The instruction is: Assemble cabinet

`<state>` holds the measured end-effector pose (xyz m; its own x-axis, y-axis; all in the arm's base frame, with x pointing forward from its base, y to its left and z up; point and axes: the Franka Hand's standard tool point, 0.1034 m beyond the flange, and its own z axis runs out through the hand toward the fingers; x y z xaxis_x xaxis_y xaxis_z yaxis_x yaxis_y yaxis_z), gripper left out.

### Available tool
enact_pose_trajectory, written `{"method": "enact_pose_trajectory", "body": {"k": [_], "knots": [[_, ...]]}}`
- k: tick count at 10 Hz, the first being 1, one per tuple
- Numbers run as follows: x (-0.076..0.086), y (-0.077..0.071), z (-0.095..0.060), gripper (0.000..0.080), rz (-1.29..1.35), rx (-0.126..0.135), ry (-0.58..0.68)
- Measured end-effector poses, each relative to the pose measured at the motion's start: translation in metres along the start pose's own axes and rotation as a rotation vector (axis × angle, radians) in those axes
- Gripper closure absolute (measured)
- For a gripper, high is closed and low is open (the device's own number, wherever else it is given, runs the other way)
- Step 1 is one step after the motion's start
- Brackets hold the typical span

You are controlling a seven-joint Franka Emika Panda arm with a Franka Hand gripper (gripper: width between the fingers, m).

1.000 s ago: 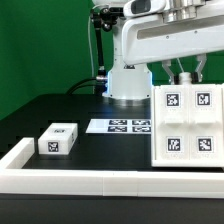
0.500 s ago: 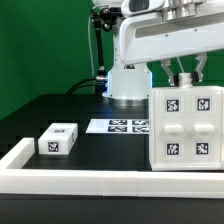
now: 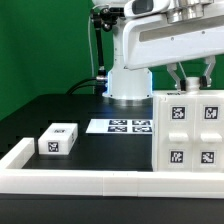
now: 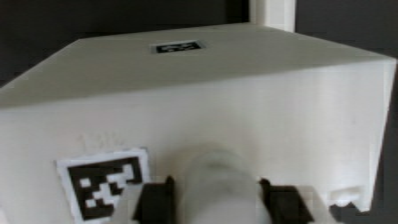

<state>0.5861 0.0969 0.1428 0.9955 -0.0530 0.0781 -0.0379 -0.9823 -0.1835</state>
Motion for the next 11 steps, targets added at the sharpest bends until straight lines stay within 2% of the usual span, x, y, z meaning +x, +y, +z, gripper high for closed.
{"method": "enact_pose_trajectory", "body": {"k": [3,4,5,6,7,8,9,11], "knots": [[-0.001,-0.001,0.002,0.0581,0.004,0.0,-0.002],[-0.001,-0.001,0.002,0.0501,0.003,0.0,-0.002],[-0.001,-0.001,0.002,0.0501,0.003,0.0,-0.002],[-0.001,-0.001,0.002,0.0322,0.003,0.0,-0.002],[-0.004,-0.001,0.0,0.0322,0.004,0.0,-0.019],[-0.009,-0.002,-0.009,0.0184,0.012,0.001,-0.052],[-0.013,-0.002,-0.019,0.016,0.012,0.002,-0.065],[-0.03,0.011,-0.034,0.0151,0.013,-0.01,-0.063]]}}
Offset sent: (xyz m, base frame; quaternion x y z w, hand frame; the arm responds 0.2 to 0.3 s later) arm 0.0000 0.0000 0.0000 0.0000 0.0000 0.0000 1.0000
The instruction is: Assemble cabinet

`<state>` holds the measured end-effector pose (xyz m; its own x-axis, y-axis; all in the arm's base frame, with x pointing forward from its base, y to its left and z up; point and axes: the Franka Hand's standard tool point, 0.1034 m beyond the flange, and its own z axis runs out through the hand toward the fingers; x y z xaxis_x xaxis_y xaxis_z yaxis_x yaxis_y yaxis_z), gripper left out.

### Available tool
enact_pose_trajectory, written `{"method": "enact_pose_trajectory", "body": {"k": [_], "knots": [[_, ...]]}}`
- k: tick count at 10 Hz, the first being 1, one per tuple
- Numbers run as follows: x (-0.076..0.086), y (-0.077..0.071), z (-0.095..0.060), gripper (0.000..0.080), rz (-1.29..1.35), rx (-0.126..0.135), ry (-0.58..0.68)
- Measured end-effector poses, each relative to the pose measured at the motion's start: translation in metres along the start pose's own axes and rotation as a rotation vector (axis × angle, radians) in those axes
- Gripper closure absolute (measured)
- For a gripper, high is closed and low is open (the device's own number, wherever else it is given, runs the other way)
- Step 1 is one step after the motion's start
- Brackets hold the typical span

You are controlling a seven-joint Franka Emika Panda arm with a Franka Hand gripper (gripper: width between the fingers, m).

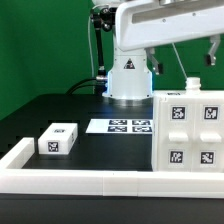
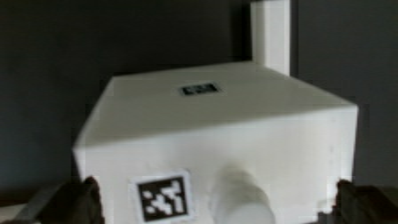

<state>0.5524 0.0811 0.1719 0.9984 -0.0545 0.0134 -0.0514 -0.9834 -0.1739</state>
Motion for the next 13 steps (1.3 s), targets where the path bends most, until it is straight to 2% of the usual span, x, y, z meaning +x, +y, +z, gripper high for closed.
{"method": "enact_pose_trajectory", "body": {"k": [1,4,5,6,7,8,9,10,13], "knots": [[-0.011,0.003,-0.002,0.0151,0.006,-0.005,-0.006],[-0.012,0.004,0.001,0.0151,0.002,-0.005,-0.011],[-0.018,0.017,0.008,0.0151,-0.034,-0.01,-0.019],[-0.026,0.037,0.011,0.0151,-0.048,-0.016,-0.031],[-0.032,0.06,0.013,0.0151,-0.09,-0.023,-0.032],[-0.039,0.092,0.019,0.0151,-0.105,-0.034,-0.03],[-0.042,0.116,0.024,0.0151,-0.133,-0.039,-0.026],[-0.041,0.129,0.028,0.0151,-0.152,-0.034,-0.03],[-0.04,0.125,0.028,0.0151,-0.141,-0.034,-0.031]]}}
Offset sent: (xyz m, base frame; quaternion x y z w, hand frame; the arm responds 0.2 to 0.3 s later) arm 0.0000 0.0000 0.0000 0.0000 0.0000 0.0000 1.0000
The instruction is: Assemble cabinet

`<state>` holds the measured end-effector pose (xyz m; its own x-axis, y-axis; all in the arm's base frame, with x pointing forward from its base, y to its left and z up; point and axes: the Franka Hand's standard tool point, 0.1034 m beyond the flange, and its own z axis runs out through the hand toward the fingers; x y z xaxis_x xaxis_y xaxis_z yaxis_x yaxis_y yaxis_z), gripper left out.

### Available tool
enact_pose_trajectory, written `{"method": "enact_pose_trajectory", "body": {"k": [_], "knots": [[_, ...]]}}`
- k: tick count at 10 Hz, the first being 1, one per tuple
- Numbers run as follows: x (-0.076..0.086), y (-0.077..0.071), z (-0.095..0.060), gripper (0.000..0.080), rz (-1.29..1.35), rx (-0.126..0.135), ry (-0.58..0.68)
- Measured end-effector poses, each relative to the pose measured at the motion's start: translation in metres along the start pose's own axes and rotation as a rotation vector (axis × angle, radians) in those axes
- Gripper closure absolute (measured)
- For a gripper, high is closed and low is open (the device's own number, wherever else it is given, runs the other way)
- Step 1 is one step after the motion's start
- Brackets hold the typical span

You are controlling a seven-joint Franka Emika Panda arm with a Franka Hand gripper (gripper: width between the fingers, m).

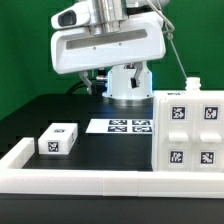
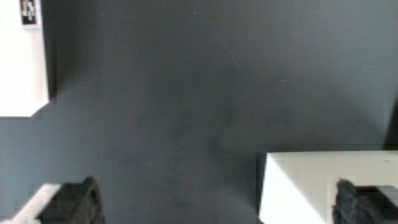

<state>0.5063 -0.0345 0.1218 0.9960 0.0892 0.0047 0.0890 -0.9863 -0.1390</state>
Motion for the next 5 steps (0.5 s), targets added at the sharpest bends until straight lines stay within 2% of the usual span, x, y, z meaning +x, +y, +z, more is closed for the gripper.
{"method": "enact_pose_trajectory", "body": {"k": [1,3,4,5], "knots": [[-0.003,0.006,0.003,0.0151,-0.031,-0.002,0.002],[-0.032,0.058,0.025,0.0151,-0.065,-0.029,-0.01],[-0.044,0.082,0.029,0.0151,-0.107,-0.044,-0.007],[-0.048,0.092,0.031,0.0151,-0.134,-0.045,-0.011]]}}
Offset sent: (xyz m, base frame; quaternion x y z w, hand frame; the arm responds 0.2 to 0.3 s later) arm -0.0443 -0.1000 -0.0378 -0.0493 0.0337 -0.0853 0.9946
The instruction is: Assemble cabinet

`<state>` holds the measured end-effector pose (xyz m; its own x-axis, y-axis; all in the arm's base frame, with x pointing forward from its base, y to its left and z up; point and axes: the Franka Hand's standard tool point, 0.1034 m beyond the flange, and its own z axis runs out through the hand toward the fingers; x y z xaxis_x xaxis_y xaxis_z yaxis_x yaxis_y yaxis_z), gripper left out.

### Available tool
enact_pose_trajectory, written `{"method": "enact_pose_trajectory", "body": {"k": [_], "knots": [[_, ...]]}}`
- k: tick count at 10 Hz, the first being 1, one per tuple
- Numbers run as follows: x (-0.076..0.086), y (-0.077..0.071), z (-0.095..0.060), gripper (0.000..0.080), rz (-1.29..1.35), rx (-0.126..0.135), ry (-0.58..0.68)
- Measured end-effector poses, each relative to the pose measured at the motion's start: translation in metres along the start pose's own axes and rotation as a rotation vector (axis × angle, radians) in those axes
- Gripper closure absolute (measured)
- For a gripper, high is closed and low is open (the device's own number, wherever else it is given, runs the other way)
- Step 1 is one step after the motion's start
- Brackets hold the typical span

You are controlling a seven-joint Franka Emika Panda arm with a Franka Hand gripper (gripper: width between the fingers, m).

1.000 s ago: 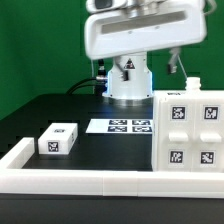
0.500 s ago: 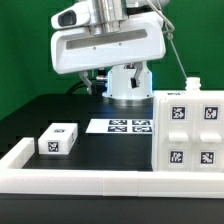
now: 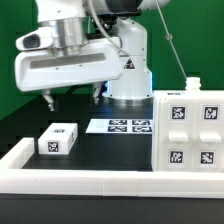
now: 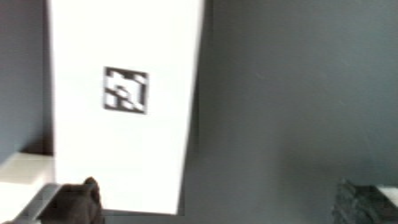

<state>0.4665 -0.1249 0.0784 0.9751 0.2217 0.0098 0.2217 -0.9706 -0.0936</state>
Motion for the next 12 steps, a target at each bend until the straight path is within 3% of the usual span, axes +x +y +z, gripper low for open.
{"method": "enact_pose_trajectory", "body": {"k": [3,5,7,12], "knots": [[0.001,-0.003,0.001,0.0151,0.014,0.001,-0.002],[-0.006,0.011,0.011,0.0151,0.039,-0.006,-0.026],[-0.014,0.025,0.019,0.0151,0.249,-0.023,-0.049],[-0.015,0.028,0.022,0.0151,0.252,-0.022,-0.046]]}}
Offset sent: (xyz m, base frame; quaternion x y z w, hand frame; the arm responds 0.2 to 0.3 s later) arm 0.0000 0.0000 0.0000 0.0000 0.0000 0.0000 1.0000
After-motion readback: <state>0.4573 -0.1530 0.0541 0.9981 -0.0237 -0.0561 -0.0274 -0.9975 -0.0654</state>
